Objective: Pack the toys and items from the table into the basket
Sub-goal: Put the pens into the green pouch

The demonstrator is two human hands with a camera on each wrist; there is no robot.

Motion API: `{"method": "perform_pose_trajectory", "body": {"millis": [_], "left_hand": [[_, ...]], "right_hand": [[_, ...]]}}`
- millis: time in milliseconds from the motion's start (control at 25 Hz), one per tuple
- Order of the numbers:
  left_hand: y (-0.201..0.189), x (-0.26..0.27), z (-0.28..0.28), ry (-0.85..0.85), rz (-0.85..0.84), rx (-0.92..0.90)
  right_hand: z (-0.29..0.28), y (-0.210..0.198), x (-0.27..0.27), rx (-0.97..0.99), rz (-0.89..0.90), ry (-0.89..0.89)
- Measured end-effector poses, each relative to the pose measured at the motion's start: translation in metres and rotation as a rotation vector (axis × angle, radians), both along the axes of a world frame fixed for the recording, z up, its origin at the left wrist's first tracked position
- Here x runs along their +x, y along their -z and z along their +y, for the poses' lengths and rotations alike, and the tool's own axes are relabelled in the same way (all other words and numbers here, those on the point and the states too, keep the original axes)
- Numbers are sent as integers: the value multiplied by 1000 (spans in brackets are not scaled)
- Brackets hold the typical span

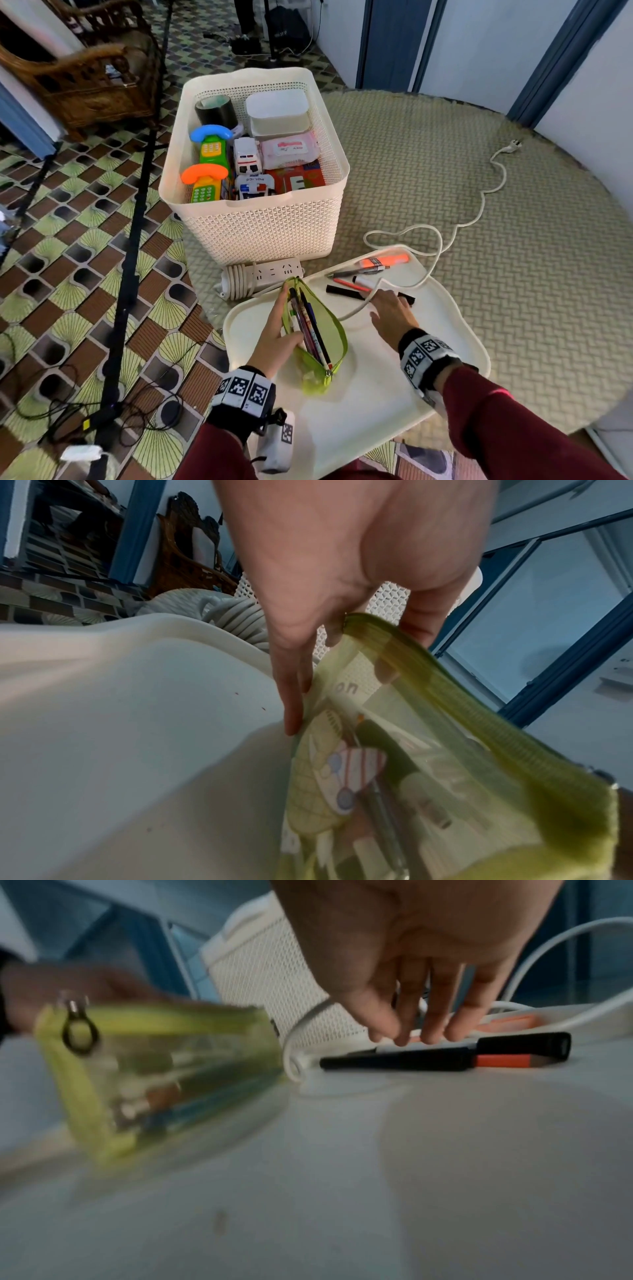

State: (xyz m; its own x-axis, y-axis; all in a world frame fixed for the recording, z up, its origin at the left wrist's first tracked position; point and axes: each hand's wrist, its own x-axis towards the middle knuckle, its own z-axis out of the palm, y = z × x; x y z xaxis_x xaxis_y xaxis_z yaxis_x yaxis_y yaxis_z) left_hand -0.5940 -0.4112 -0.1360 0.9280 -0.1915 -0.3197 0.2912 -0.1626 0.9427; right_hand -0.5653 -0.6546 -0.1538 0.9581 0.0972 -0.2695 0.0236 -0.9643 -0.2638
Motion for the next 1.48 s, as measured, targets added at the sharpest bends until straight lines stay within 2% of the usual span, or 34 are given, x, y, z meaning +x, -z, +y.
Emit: {"method": "perform_pose_trajectory", "body": {"millis": [80, 200, 240, 360, 480, 720, 880, 1080, 1240, 1280, 1360, 1480], "left_hand": [[-1, 0, -1, -8, 1, 3], [-3, -1, -1, -20, 1, 9], [-4, -1, -1, -20, -2, 11], [-3, 0, -1, -26, 0, -2], [-2, 0, -1, -29, -9, -7], [-5, 3, -2, -16, -19, 8], [-5, 3, -3, -14, -14, 19], [-5, 6, -1, 18, -10, 13], [-7, 8, -3, 22, 0, 12], [-7, 8, -5, 23, 6, 15], [-8, 8, -7, 31, 11, 16], [-11, 7, -10, 38, 34, -1]], "right_hand": [[7, 5, 6, -65, 10, -15], [18, 10, 8, 99, 12, 71], [18, 10, 10, 90, -3, 75], [8, 16, 21, -123, -60, 60], [4, 20, 27, -209, 10, 30], [-3, 10, 33, -139, -93, 38], [-14, 9, 32, -289, -26, -17], [-20, -1, 17, -317, 98, -104], [-31, -29, 2, -61, 416, -191], [-33, -39, -2, 2, 439, -221], [-33, -60, -6, 197, 358, -209], [-11, -85, 2, 601, 77, -23]]}}
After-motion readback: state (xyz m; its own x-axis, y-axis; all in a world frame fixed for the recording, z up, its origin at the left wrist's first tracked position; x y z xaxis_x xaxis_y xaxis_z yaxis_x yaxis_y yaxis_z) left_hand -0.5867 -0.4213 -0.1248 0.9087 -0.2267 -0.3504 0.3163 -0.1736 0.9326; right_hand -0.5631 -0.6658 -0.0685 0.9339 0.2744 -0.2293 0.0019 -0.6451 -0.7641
